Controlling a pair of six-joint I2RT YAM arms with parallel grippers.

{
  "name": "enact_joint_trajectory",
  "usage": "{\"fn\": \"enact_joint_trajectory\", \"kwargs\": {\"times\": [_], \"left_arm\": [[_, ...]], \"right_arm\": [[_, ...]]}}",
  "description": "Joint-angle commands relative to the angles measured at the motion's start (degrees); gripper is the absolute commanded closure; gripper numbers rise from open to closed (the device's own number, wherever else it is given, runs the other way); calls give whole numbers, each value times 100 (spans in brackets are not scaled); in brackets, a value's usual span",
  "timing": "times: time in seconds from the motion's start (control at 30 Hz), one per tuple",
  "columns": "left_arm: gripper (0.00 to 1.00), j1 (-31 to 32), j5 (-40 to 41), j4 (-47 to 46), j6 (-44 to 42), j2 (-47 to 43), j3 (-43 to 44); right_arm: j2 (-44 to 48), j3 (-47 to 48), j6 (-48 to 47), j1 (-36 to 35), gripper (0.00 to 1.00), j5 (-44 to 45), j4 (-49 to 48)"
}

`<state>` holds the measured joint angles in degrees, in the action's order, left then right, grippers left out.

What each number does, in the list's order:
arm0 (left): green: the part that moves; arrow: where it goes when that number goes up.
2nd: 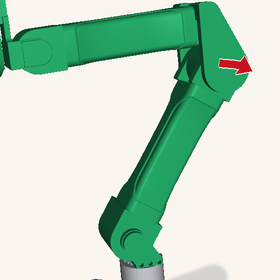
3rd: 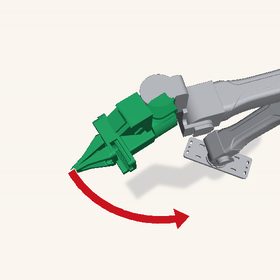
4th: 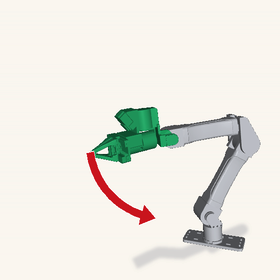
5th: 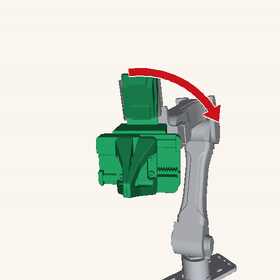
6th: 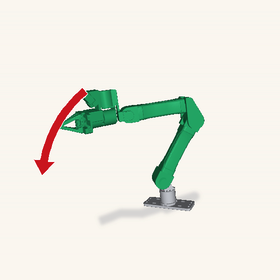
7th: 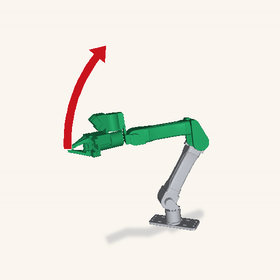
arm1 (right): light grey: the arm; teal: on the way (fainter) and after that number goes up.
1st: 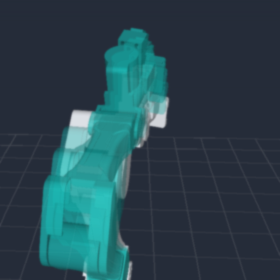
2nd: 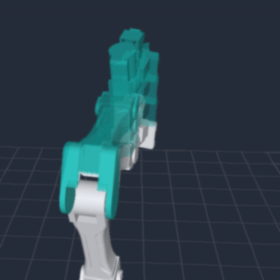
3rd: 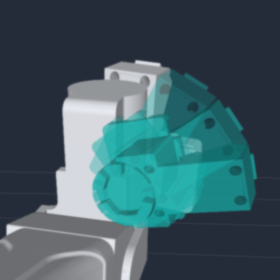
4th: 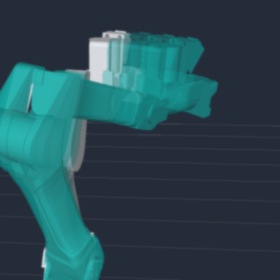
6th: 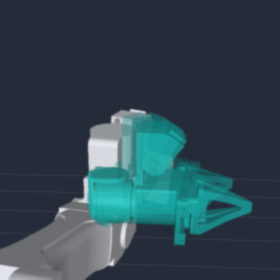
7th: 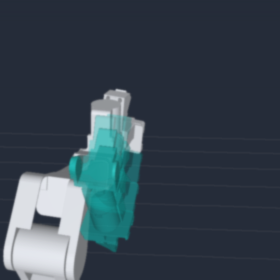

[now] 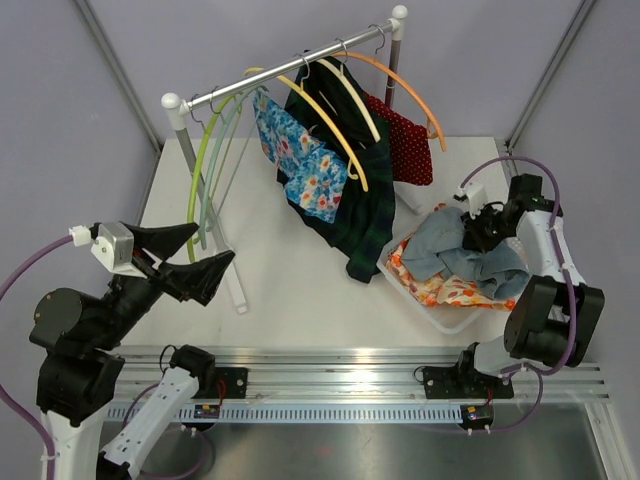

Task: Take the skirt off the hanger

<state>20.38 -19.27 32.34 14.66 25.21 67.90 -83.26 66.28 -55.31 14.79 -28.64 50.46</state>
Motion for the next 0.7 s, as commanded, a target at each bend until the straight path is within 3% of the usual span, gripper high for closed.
{"fn": "enact_joint_trajectory", "kwargs": {"times": [0.0, 0.13, 0.17, 0.27, 0.37, 0.4, 0.47, 0.57, 0.67], "left_arm": [[1, -25, -288, -456, 151, 89, -40], [1, -17, -446, -614, 528, 194, -285], [1, -25, -472, -615, 591, 273, -295], [1, -25, -499, -571, 714, 388, -286], [1, -25, -447, -501, 776, 484, -286], [1, -25, -394, -448, 784, 554, -286], [1, -17, -341, -395, 793, 616, -277], [1, -17, -262, -333, 837, 774, -251], [1, -17, -227, -325, 907, 915, -251]], "right_arm": [[-321, -519, -463, -64, 83, -89, -343], [-270, -810, -595, -55, 70, -124, -248], [-182, -792, -569, -46, 62, -115, -203], [362, -477, -332, 15, 52, 86, 7], [968, 287, 115, 77, 30, 131, 543], [1205, 498, 213, 77, 12, 87, 840], [1374, 1201, 336, 77, 1, -323, 1210], [1506, 2036, 573, -54, 0, -1506, 1992], [1436, 2696, 1193, -649, 0, -2100, 2399]]}}
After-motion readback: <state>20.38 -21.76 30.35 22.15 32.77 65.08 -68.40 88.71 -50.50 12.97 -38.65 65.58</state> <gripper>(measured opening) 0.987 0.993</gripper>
